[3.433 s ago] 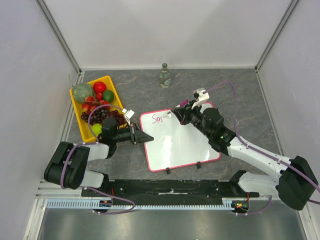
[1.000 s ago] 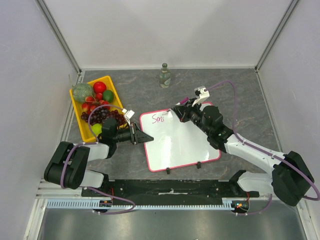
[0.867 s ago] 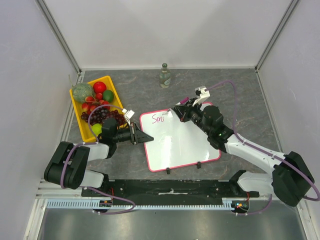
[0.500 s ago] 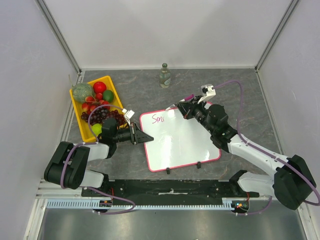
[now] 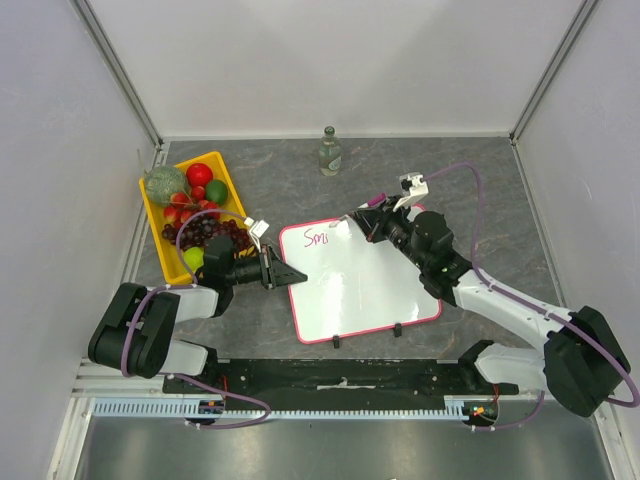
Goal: Write a sentence on the whiteboard
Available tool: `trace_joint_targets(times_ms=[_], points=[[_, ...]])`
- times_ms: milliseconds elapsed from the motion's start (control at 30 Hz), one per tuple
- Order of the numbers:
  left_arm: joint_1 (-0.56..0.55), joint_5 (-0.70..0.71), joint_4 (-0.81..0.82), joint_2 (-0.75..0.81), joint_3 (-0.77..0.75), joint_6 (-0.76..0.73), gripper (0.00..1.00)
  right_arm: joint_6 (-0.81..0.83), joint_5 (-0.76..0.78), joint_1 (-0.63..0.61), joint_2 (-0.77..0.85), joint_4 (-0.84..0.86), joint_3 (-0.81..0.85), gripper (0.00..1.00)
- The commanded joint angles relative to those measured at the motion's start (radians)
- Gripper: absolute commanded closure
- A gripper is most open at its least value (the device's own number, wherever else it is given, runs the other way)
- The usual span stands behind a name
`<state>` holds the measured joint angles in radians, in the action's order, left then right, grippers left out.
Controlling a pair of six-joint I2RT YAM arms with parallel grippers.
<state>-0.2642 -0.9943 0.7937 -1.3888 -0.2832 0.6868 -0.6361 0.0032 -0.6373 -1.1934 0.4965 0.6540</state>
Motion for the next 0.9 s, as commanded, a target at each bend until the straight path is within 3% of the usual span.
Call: trace_joint_targets(times_ms=[0, 867], points=[[-0.012, 0.048, -0.067, -0.021, 0.007, -0.116, 0.98, 0.015, 0.001, 0.002, 0.009, 0.007, -0.02, 1.0], [-0.012, 0.048, -0.067, -0.023, 0.007, -0.116, 0.98, 0.032, -0.037, 0.004, 0.086, -0.035, -0.083, 1.0]])
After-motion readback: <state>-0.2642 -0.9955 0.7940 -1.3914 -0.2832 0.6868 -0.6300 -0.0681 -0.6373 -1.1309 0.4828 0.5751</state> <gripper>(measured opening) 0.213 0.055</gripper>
